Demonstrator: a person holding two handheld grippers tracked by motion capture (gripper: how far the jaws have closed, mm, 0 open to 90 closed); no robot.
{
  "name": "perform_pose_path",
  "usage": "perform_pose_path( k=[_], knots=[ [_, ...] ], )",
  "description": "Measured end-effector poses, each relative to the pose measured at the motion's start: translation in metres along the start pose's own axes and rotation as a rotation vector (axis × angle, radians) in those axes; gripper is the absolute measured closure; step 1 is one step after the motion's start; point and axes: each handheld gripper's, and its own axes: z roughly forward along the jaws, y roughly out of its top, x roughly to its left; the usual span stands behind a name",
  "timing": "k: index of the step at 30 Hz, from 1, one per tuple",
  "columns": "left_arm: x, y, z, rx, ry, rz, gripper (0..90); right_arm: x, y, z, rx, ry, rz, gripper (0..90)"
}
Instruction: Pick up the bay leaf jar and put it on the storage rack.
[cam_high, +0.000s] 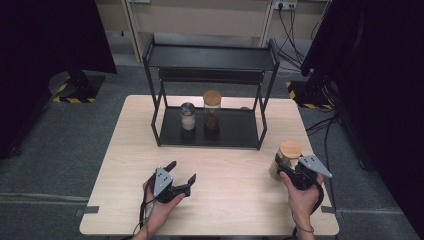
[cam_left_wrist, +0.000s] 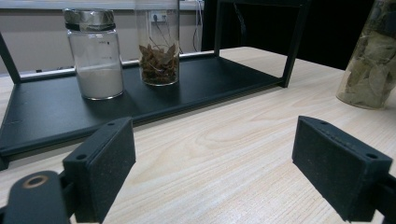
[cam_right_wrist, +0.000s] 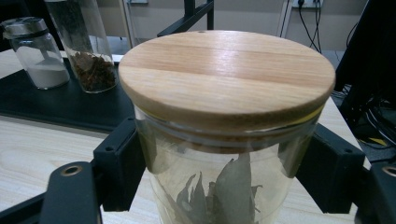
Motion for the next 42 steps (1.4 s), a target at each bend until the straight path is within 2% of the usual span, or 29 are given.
perform_pose_path(
  k=[8, 15, 26, 42],
  knots=[
    [0.000, 0.000, 0.000, 0.001, 0.000, 0.002, 13.0, 0.013, 0.004, -0.013, -0.020, 0.058, -0.011, 25.1],
    [0.000, 0.000, 0.000, 0.000, 0.000, 0.001, 13.0, 0.029, 0.014, -0.017, -0.043, 0.101, -0.027, 25.2],
    [0.000, 0.000, 0.000, 0.001, -0.001, 0.002, 13.0, 0.049, 0.028, -0.011, -0.062, 0.144, -0.059, 25.2],
    [0.000, 0.000, 0.000, 0.002, -0.001, 0.001, 13.1, 0.068, 0.044, 0.005, -0.070, 0.180, -0.090, 25.2]
  ],
)
